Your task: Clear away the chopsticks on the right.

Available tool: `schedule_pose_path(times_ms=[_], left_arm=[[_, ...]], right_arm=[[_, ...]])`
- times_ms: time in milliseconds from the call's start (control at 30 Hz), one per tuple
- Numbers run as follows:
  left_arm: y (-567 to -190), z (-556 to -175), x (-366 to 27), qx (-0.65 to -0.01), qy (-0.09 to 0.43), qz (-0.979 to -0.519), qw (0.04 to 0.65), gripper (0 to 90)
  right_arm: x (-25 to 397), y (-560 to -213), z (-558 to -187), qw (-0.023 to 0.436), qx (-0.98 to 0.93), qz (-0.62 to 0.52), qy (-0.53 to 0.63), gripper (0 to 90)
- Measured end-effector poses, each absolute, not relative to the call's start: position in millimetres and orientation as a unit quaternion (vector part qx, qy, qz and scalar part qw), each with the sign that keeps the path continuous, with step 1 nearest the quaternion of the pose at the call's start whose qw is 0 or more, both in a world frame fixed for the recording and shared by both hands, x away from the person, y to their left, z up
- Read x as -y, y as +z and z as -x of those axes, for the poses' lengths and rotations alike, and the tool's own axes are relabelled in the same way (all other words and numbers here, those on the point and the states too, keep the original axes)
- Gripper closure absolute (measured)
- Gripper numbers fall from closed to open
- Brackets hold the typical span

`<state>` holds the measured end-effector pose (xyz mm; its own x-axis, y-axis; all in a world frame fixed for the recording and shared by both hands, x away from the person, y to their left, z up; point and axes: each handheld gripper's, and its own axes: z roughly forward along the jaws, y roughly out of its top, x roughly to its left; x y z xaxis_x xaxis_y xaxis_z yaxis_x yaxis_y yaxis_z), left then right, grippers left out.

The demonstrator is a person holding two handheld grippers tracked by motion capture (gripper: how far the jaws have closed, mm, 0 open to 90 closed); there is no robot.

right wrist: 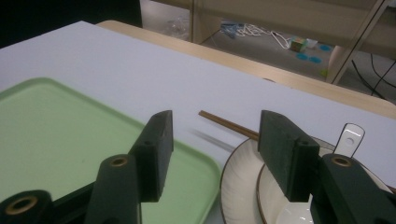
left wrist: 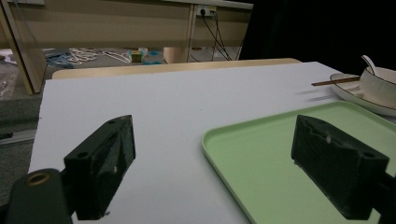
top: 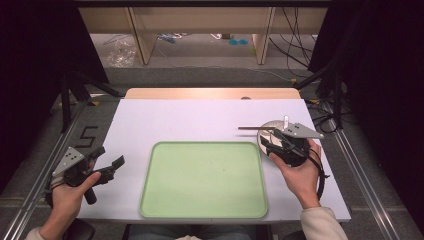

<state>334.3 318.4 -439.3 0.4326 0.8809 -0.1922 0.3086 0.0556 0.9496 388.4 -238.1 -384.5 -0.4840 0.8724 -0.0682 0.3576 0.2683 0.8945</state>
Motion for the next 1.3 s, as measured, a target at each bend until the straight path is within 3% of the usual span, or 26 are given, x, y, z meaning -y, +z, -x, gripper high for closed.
schedule_pose_path(times_ms=[167, 467, 633, 733, 933, 1300], left_arm=[[-439.6, -334.4, -318.8, -0.467, 0.257, -0.636, 0.557, 13.8], [-439.7, -334.3, -318.6, -0.471, 0.257, -0.635, 0.555, 13.9], [-440.5, -334.8, -319.1, -0.471, 0.257, -0.634, 0.558, 13.9], [-440.5, -334.7, -319.1, -0.472, 0.256, -0.634, 0.557, 13.9], [-440.5, -334.8, -319.1, -0.472, 0.256, -0.634, 0.557, 14.0], [-441.0, -335.0, -319.8, -0.473, 0.254, -0.634, 0.556, 14.1]], right_arm=[[236.4, -383.6, -392.8, 0.304, -0.740, -0.412, 0.437, 47.3], [236.1, -368.5, -425.1, 0.291, -0.755, -0.436, 0.394, 58.1], [237.0, -365.9, -447.3, 0.283, -0.766, -0.443, 0.371, 68.2], [233.0, -366.6, -465.3, 0.254, -0.775, -0.475, 0.331, 79.2], [226.8, -373.5, -494.8, 0.211, -0.789, -0.506, 0.276, 89.1], [217.7, -402.3, -542.8, 0.163, -0.804, -0.543, 0.179, 90.0]])
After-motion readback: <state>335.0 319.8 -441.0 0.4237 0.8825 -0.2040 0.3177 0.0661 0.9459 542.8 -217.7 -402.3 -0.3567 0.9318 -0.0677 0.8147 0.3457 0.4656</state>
